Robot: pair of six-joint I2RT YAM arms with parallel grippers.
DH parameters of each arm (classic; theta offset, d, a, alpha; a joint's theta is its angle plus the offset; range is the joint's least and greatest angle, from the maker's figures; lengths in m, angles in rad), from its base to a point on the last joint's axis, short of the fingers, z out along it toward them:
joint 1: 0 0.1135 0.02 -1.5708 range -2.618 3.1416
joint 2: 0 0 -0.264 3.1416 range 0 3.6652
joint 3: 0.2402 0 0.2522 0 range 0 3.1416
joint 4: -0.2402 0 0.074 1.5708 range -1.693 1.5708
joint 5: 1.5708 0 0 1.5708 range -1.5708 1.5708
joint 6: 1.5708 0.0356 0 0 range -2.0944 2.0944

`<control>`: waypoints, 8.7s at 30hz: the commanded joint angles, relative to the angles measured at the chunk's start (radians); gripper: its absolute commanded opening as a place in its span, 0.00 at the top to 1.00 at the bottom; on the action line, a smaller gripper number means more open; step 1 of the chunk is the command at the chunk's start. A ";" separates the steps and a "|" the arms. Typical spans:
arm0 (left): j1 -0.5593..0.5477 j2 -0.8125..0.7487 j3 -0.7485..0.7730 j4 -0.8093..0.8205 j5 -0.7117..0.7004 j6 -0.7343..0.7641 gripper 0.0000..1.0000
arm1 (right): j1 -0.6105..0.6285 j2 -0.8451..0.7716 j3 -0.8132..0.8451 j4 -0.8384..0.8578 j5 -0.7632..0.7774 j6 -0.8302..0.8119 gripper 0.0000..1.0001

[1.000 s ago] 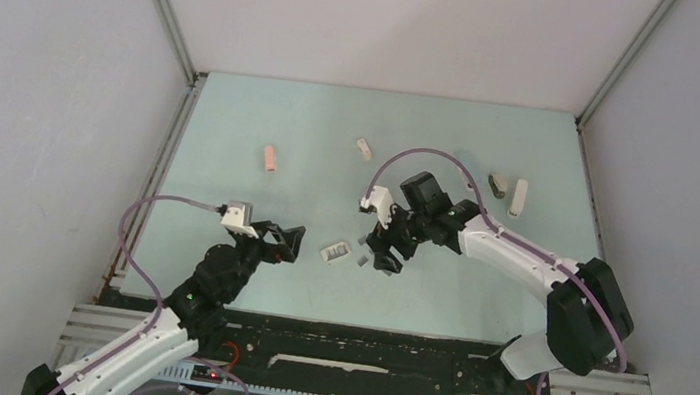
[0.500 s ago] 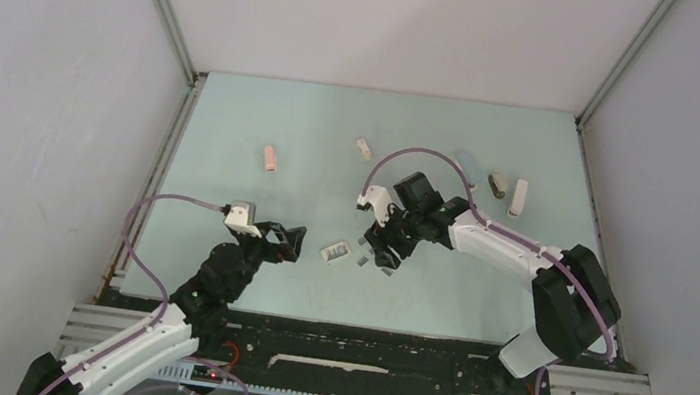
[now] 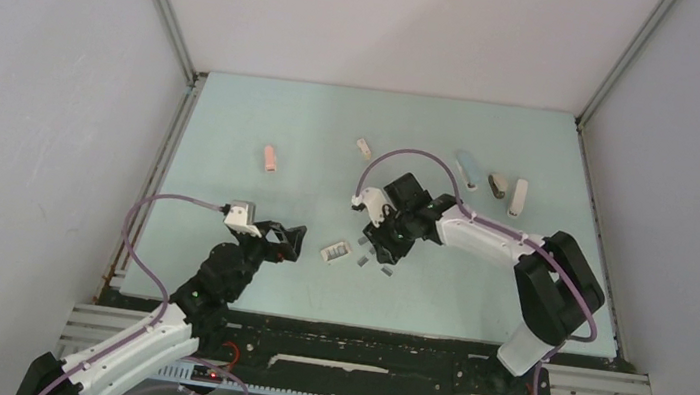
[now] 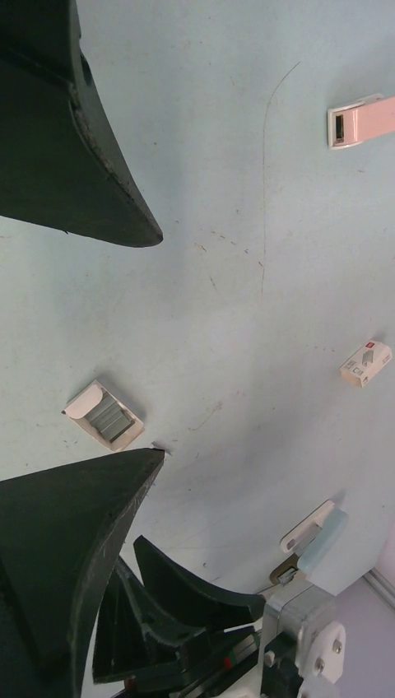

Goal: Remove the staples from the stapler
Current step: Pick up the staple from the center of the board.

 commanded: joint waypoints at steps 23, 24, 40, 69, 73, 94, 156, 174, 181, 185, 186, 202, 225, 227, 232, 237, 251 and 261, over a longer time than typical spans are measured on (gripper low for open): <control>0.005 -0.021 -0.036 0.040 0.001 0.014 0.03 | 0.022 0.123 0.094 -0.110 0.054 -0.037 0.71; 0.004 -0.022 -0.037 0.040 0.000 0.013 0.03 | 0.024 0.129 0.096 -0.113 0.053 -0.038 0.72; 0.004 -0.032 -0.038 0.036 0.004 0.012 0.03 | 0.030 0.164 0.104 -0.119 0.063 -0.028 0.86; -0.014 0.082 -0.120 0.530 0.423 -0.245 0.02 | -0.261 0.004 0.099 -0.142 -0.587 0.081 1.00; -0.055 0.196 -0.102 0.654 0.429 -0.279 0.02 | -0.307 -0.035 0.080 -0.113 -0.698 0.108 1.00; -0.118 0.579 -0.051 1.047 0.464 -0.451 0.00 | -0.418 -0.111 0.001 0.064 -0.959 0.283 1.00; -0.209 0.904 0.139 1.224 0.460 -0.571 0.04 | -0.533 -0.166 -0.145 0.472 -1.066 0.657 1.00; -0.209 0.903 0.143 1.226 0.452 -0.582 0.05 | -0.538 -0.175 -0.169 0.561 -1.074 0.725 1.00; -0.210 0.937 0.176 1.228 0.461 -0.617 0.04 | -0.546 -0.184 -0.172 0.571 -1.069 0.741 1.00; -0.209 0.956 0.206 1.228 0.467 -0.627 0.04 | -0.552 -0.188 -0.189 0.628 -1.072 0.787 1.00; -0.208 0.963 0.215 1.228 0.469 -0.632 0.04 | -0.553 -0.188 -0.189 0.630 -1.073 0.789 1.00; -0.210 1.047 0.284 1.231 0.454 -0.707 0.05 | -0.551 -0.185 -0.202 0.677 -1.078 0.833 1.00; -0.212 1.047 0.303 1.232 0.459 -0.770 0.08 | -0.551 -0.189 -0.201 0.683 -1.078 0.842 1.00; -0.212 1.046 0.303 1.233 0.459 -0.774 0.08 | -0.551 -0.190 -0.202 0.684 -1.080 0.841 1.00; -0.214 1.051 0.307 1.234 0.458 -0.780 0.09 | -0.552 -0.191 -0.202 0.686 -1.080 0.843 1.00; -0.219 1.066 0.318 1.234 0.460 -0.786 0.10 | -0.552 -0.191 -0.202 0.686 -1.079 0.843 1.00; -0.229 1.079 0.330 1.234 0.462 -0.796 0.12 | -0.553 -0.193 -0.201 0.686 -1.079 0.843 1.00; -0.231 1.078 0.332 1.236 0.463 -0.797 0.11 | -0.553 -0.195 -0.201 0.688 -1.080 0.844 1.00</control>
